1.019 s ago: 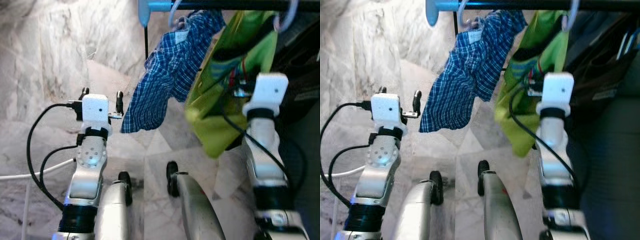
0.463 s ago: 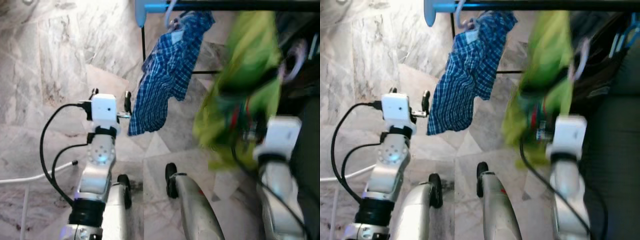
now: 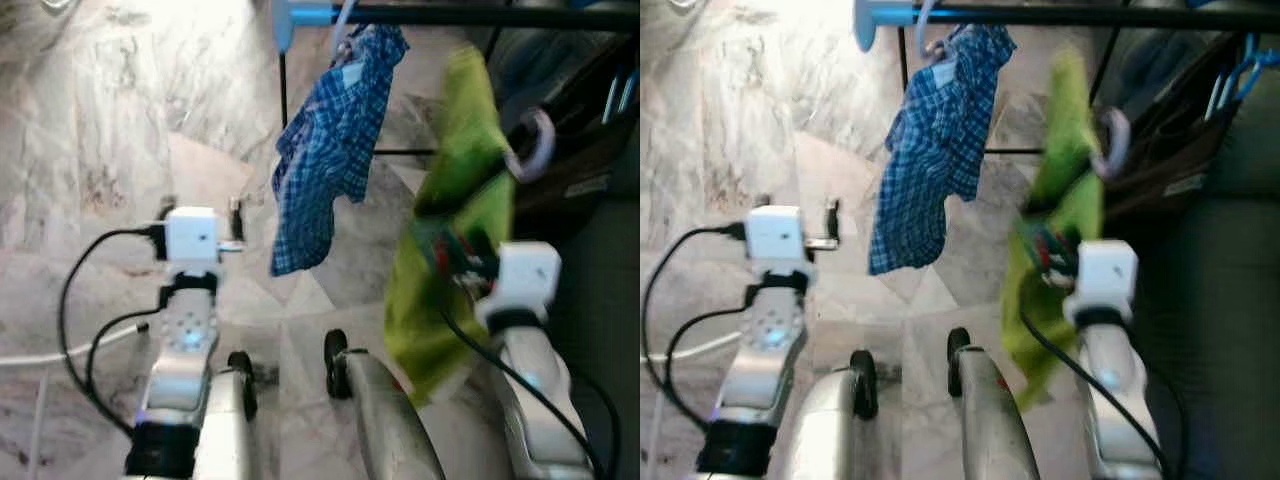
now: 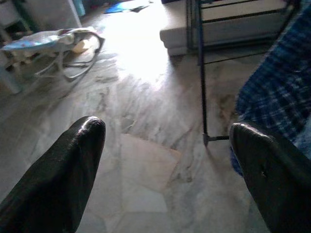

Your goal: Hang hanger

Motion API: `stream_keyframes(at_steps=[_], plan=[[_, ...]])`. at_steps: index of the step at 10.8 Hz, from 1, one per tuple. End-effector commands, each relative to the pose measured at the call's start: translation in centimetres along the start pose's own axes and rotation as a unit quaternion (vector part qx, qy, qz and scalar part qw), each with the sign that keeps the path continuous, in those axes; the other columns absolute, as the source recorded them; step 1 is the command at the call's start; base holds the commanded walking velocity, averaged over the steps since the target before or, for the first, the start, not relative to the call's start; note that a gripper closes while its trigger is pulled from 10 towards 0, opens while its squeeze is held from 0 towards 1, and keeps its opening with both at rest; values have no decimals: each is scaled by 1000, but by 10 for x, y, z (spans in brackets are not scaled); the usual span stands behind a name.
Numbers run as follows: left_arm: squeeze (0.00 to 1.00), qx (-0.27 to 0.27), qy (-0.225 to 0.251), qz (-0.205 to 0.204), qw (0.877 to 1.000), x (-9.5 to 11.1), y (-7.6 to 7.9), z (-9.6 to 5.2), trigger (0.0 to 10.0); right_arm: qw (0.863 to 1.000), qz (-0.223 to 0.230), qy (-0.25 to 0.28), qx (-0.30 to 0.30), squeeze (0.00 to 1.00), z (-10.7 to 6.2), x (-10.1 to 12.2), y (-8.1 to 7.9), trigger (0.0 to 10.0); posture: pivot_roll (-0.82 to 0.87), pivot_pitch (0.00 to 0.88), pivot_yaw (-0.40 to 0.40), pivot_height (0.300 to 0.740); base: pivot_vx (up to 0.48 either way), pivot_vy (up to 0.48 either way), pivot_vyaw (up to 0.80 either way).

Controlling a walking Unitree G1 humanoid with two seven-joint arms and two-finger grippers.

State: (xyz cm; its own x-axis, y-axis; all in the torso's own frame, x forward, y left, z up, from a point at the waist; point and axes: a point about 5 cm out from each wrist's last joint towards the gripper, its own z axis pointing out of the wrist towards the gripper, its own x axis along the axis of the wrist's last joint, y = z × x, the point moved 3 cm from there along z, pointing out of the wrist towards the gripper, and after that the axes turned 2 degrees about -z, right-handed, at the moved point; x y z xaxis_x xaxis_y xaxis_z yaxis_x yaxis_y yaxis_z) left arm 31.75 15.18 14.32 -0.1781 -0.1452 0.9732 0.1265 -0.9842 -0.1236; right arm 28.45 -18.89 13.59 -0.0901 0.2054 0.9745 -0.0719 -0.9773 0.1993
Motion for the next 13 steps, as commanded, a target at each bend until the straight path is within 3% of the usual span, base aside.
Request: stream_keyframes(at_steps=[1,5,9,13], plan=[[0,5,-19,7,1000,-9,-3,-8,10000,1000,-4,-13,5,0,-4,-8,2,10000,-11,348,-78,740,-352,0,0],[0,1,-22,7,1000,-9,2,-9,10000,1000,12,-8,-1,0,5,-7,-1,10000,-13,352,-73,740,-394,0,0],[0,-2,-14,12,1000,-9,5,2,10000,1000,30,3,-4,0,22,-9,-5,10000,-5,271,-49,740,0,0,0],[0,-33,13,26,999,-3,20,31,10000,999,48,24,3,0,47,-7,-15,10000,-15,140,-10,740,0,0,0]])
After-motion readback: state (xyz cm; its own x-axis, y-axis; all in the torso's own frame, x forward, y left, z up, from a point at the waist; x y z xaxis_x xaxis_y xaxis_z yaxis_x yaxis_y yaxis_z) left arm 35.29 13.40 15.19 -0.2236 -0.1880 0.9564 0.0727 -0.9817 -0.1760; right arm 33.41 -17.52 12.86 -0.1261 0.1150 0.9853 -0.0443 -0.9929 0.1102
